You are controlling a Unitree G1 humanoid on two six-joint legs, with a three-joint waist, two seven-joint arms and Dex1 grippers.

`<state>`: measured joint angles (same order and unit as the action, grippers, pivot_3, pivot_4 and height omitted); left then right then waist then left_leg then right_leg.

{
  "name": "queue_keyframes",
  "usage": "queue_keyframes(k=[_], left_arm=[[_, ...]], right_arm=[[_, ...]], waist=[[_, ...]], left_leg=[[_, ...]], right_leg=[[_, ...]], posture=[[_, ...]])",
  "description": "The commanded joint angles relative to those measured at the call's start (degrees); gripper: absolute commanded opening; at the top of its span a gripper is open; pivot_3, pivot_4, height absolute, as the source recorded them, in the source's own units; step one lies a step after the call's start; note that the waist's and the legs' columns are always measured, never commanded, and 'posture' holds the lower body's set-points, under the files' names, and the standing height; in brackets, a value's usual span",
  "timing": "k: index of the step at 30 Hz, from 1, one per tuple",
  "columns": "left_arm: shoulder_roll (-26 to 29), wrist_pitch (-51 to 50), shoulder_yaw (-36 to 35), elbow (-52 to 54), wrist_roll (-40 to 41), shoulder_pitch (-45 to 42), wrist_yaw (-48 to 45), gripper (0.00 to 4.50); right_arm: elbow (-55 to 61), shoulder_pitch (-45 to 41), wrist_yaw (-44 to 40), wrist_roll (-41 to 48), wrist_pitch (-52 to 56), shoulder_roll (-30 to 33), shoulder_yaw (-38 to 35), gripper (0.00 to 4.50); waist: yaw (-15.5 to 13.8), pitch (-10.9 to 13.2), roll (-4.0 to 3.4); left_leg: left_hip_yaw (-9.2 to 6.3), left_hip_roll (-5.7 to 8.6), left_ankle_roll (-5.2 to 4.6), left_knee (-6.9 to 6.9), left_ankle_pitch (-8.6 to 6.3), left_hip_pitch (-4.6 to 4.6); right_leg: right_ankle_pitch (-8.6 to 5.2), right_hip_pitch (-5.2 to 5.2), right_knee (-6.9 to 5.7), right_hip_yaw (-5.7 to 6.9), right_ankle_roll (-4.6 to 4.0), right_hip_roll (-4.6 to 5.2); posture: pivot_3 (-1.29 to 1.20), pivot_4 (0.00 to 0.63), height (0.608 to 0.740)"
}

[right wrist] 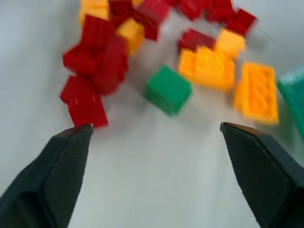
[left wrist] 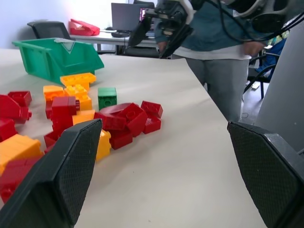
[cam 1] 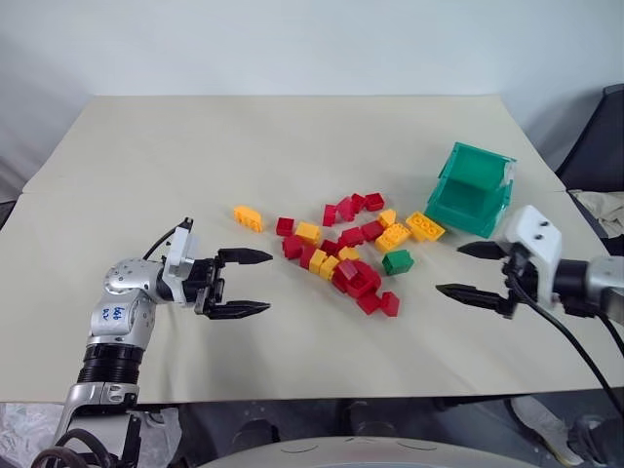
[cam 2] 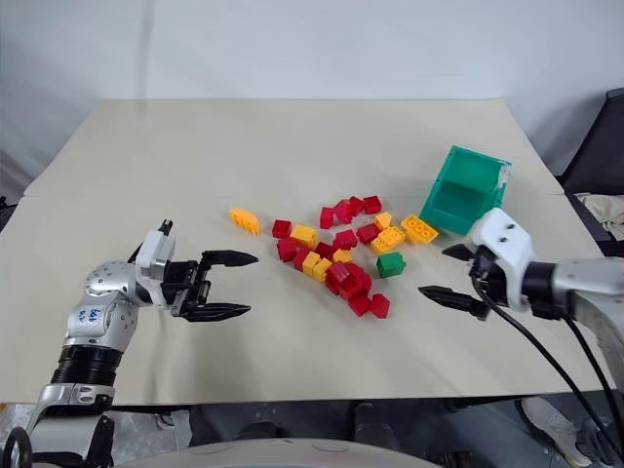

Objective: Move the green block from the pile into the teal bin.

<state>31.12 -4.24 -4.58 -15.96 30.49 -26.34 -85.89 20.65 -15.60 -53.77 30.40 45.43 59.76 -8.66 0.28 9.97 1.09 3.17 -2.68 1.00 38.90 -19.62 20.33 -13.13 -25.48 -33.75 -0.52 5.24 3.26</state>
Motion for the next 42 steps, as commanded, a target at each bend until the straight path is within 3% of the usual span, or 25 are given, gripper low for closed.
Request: queue_keyframes(k=[1, 3, 8, 14, 17, 22, 31, 36, 39, 42], left_arm=[[0.1, 0.6, -0.4, 0.9, 0.5, -0.2, -0.3, 4.50], [0.4, 0.5, -0.8, 1.7, 0.7, 0.3, 0.0, 4.50], [0.7, 0.3, -1.4, 3.9, 1.0, 2.3, 1.3, 4.50], [1.2, -0.6, -2.3, 7.5, 1.6, 5.5, 2.7, 4.50], [1.3, -0.9, -2.6, 8.6, 1.7, 6.4, 3.3, 4.50], [1.4, -1.4, -2.8, 9.3, 1.8, 6.9, 4.1, 4.50], [1.1, -2.2, -1.7, 7.3, 0.9, 4.7, 4.7, 4.50], [0.2, -3.0, 0.2, 6.4, -0.6, 1.9, 6.6, 4.50], [-1.8, -3.2, 1.3, 3.7, -3.6, -2.5, 12.1, 4.50], [-2.7, -3.4, 1.8, 1.9, -4.9, -4.8, 14.4, 4.50]], right_arm=[[-4.8, -6.3, -1.2, -4.0, -0.3, -0.7, 7.5, 4.48], [-10.7, -13.3, -3.1, -8.4, -1.6, -2.7, 15.1, 4.48], [-24.7, -23.9, -7.2, -16.3, -6.8, -8.1, 25.1, 4.48], [-35.0, -30.1, -11.2, -21.8, -12.0, -13.7, 29.9, 4.48], [-36.3, -30.9, -12.1, -22.6, -12.6, -15.1, 29.7, 3.89], [-33.9, -30.2, -13.5, -24.1, -12.6, -13.6, 29.0, 2.29], [-28.7, -32.6, -9.0, -23.7, -9.0, -10.1, 20.0, 2.29], [-41.7, -38.4, -2.3, -28.7, -14.8, -8.7, 17.7, 2.29], [-57.9, -45.0, 5.4, -33.5, -23.1, -11.0, 18.4, 2.29], [-66.2, -48.0, 7.6, -35.5, -30.1, -13.1, 18.9, 2.29]], waist=[[0.0, 0.0, 0.00], [0.1, 0.0, -0.03], [0.0, 0.1, -0.12], [-0.1, 0.1, -0.24], [-0.2, 0.1, -0.24], [-0.1, 0.1, -0.25], [-0.1, 0.2, -0.28], [-0.2, 0.2, -0.29], [-0.1, 0.2, -0.29], [0.2, 0.2, -0.30]], left_leg=[[-0.01, 0.00, 0.00, 0.00, 0.00, 0.00], [0.01, 0.00, -0.03, 0.03, -0.02, 0.04], [0.01, -0.01, -0.12, 0.05, -0.07, 0.05], [0.03, -0.02, -0.15, 0.08, -0.09, 0.26], [0.02, -0.01, -0.19, 0.08, -0.12, 0.30], [0.03, -0.01, -0.21, 0.09, -0.14, 0.31], [0.02, -0.01, -0.21, 0.10, -0.14, 0.31], [0.06, 0.01, -0.20, 0.13, -0.14, 0.31], [0.10, 0.04, -0.22, 0.12, -0.16, 0.31], [0.17, 0.06, -0.21, 0.12, -0.15, 0.31]], right_leg=[[0.00, 0.00, -0.01, 0.00, 0.00, 0.00], [0.03, -0.02, -0.01, 0.00, 0.05, 0.01], [0.02, -0.07, -0.07, 0.02, 0.04, 0.00], [0.07, -0.13, -0.12, 0.05, 0.11, 0.01], [0.08, -0.14, -0.09, 0.07, 0.13, 0.04], [0.08, -0.14, -0.09, 0.08, 0.13, 0.05], [0.08, -0.16, -0.10, 0.09, 0.13, 0.05], [0.09, -0.16, -0.09, 0.07, 0.15, 0.06], [0.09, -0.15, -0.07, 0.04, 0.16, 0.06], [0.12, -0.16, -0.04, 0.00, 0.21, 0.06]], posture=[[0.00, 0.150, 0.740], [0.00, 0.150, 0.740], [0.00, 0.150, 0.740], [0.00, 0.150, 0.740], [0.00, 0.150, 0.740], [0.00, 0.150, 0.740], [0.00, 0.150, 0.740], [0.00, 0.150, 0.740], [0.00, 0.150, 0.740], [0.00, 0.150, 0.740]])
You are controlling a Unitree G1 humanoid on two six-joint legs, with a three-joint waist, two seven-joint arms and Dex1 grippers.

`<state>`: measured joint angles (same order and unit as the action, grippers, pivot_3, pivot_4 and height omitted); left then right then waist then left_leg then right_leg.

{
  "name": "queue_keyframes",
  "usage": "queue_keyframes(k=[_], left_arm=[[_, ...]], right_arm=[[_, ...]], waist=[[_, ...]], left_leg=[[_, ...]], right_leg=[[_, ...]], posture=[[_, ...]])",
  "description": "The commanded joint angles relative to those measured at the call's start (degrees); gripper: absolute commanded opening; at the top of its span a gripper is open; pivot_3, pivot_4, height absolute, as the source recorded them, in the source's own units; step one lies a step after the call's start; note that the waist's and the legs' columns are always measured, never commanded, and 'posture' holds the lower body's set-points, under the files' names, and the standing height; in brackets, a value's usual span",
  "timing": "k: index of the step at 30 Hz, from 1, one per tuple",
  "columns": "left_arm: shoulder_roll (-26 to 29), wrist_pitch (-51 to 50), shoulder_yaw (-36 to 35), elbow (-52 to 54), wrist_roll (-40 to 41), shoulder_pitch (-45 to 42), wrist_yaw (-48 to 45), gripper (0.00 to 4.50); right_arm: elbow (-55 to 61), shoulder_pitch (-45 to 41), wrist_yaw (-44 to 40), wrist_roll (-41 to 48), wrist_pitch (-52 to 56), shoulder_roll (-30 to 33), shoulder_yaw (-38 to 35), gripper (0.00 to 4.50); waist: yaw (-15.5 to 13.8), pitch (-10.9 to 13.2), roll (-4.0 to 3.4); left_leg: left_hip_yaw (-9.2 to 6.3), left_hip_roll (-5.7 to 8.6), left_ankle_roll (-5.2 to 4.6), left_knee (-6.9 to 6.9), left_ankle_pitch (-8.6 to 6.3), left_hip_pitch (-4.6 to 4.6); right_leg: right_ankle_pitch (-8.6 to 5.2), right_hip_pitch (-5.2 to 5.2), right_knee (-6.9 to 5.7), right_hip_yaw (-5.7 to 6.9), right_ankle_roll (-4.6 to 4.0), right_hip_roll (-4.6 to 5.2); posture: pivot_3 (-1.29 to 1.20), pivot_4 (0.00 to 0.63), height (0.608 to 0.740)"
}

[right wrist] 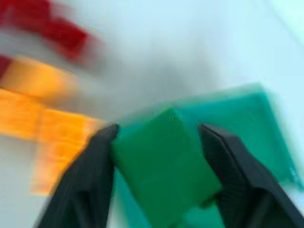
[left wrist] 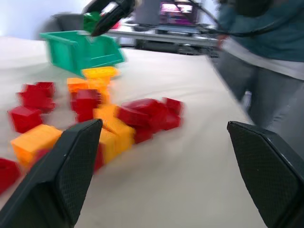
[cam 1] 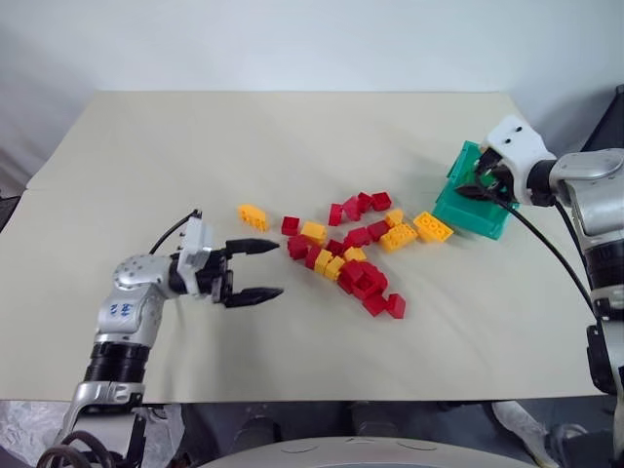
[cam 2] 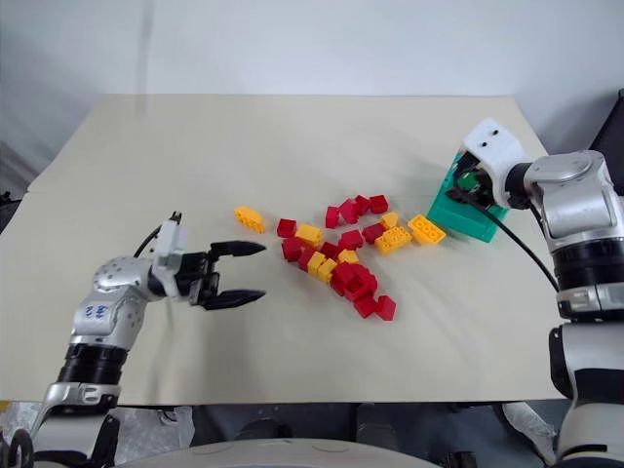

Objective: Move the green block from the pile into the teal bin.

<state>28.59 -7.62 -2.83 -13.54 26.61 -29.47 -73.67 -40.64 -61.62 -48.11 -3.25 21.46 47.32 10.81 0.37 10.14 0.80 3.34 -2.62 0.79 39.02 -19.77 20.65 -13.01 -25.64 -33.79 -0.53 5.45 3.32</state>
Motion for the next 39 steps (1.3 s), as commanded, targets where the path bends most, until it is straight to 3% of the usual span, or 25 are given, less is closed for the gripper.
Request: queue_keyframes(k=[1, 3, 9, 10, 14, 16, 25, 30, 39], left_arm=[[-0.4, 0.2, 0.1, -0.9, -1.3, -2.1, 2.7, 4.50], [-0.6, -0.2, 0.3, -1.6, -1.9, -3.0, 3.8, 4.50], [-0.5, -4.0, 0.1, -3.0, -1.4, -5.5, 5.7, 4.50], [-0.4, -4.1, 0.0, -2.6, -1.2, -5.4, 5.7, 4.50], [0.4, -5.9, -0.5, -0.6, -0.8, -4.2, 6.3, 4.50], [1.5, -8.5, -1.0, 1.4, 0.1, -2.7, 6.3, 4.50], [7.3, -10.3, -5.3, 6.9, 4.1, 6.3, 2.3, 4.50], [13.8, -8.0, -10.7, 5.2, 3.5, 14.0, -0.5, 4.50], [15.9, -8.1, -13.1, 3.5, 4.9, 16.0, -2.4, 4.50]], right_arm=[[-6.7, -2.5, 1.7, -2.2, -7.8, -1.3, -0.5, 2.29], [-10.4, -3.7, 2.9, -2.9, -9.3, -2.6, -0.8, 2.29], [-16.7, -6.8, 5.6, -5.4, -13.1, -5.0, -1.1, 4.31], [-16.5, -6.9, 5.2, -5.5, -13.6, -5.0, -1.2, 4.47], [-13.6, -6.0, 2.0, -4.8, -13.0, -4.0, -1.8, 4.47], [-5.5, -2.1, -4.7, -0.6, -10.6, -2.8, -3.7, 4.47], [36.3, 31.3, -26.7, 25.8, 3.0, 3.3, -18.3, 4.47], [43.3, 48.4, -27.7, 30.2, 5.0, 4.6, -23.4, 4.47], [44.3, 49.3, -24.2, 33.2, 6.1, 2.9, -23.6, 4.47]], waist=[[0.4, 0.0, -0.01], [1.0, 0.0, -0.04], [1.4, 0.1, -0.19], [1.4, 0.1, -0.20], [1.3, 0.1, -0.21], [1.3, 0.1, -0.21], [0.2, 0.1, -0.20], [0.0, 0.1, -0.11], [-0.2, 0.1, -0.09]], left_leg=[[0.00, -0.01, 0.00, -0.04, 0.00, 0.00], [0.03, -0.03, -0.01, -0.09, 0.00, 0.01], [0.13, -0.04, 0.01, -0.04, 0.01, 0.10], [0.13, -0.04, 0.01, -0.05, 0.01, 0.10], [0.14, -0.04, 0.31, 0.04, 0.18, 0.44], [0.27, -0.01, 0.37, 0.05, 0.21, 0.62], [0.26, -0.03, 0.27, 0.05, 0.15, 0.64], [0.33, -0.02, 0.10, 0.11, 0.06, 0.44], [0.40, 0.02, 0.20, 0.12, 0.22, 0.20]], right_leg=[[0.00, -0.01, 0.00, 0.00, 0.00, -0.01], [0.00, -0.05, 0.02, -0.01, -0.01, -0.01], [0.01, -0.18, -0.05, -0.09, 0.02, 0.00], [0.01, -0.19, -0.06, -0.09, 0.02, 0.00], [0.02, -0.51, -0.13, -0.12, 0.05, 0.00], [0.04, -0.82, -0.27, -0.28, 0.07, 0.01], [0.05, -0.79, -0.20, -0.24, 0.10, 0.01], [0.10, -0.69, -0.24, -0.35, 0.19, 0.00], [0.12, -0.67, -0.33, -0.48, 0.01, -0.02]], posture=[[0.00, 0.150, 0.740], [0.00, 0.150, 0.740], [0.00, 0.150, 0.740], [0.00, 0.150, 0.740], [0.00, 0.150, 0.740], [0.00, 0.150, 0.740], [0.00, 0.150, 0.740], [0.00, 0.150, 0.740], [0.00, 0.150, 0.740]])
